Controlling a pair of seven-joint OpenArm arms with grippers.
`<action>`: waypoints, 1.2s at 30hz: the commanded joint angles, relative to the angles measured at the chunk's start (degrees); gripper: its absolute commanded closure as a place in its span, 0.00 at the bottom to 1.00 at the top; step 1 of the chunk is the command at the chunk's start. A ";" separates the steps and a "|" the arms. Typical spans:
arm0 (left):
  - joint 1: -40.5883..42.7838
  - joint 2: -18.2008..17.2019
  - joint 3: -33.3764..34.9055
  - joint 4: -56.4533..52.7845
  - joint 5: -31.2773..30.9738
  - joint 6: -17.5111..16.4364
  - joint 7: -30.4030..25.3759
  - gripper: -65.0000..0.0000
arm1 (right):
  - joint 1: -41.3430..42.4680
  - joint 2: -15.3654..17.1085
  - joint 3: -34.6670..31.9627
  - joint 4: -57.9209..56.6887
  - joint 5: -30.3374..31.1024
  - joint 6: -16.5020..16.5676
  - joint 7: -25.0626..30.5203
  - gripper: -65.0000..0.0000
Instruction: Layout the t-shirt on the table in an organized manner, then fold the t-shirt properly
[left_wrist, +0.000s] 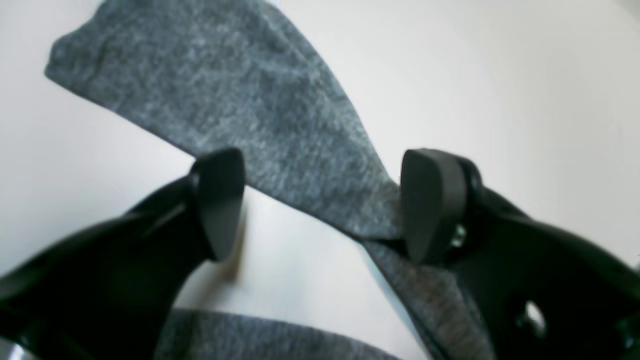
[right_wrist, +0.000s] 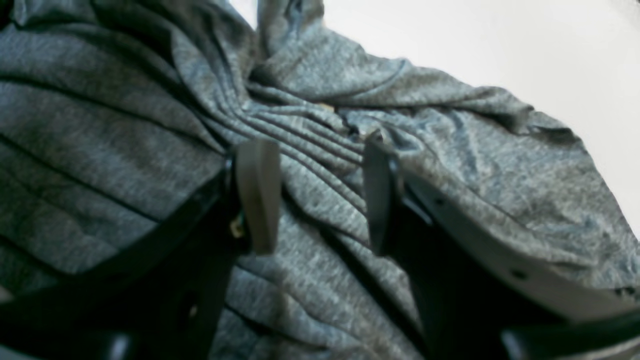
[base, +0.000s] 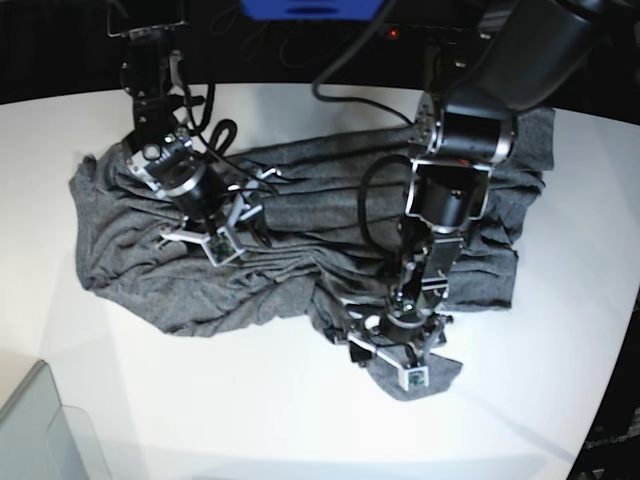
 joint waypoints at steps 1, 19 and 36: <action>-3.46 0.85 0.12 0.54 0.03 -0.35 -1.69 0.27 | 0.02 0.05 0.08 1.33 0.83 -0.18 1.31 0.58; -3.99 0.59 8.92 -10.09 -0.41 14.50 8.07 0.27 | -1.04 0.14 0.25 2.65 0.83 -0.18 1.31 0.58; 27.13 -1.17 3.20 54.17 -0.41 15.03 35.32 0.28 | 0.55 0.14 0.25 2.38 0.83 -0.18 1.40 0.58</action>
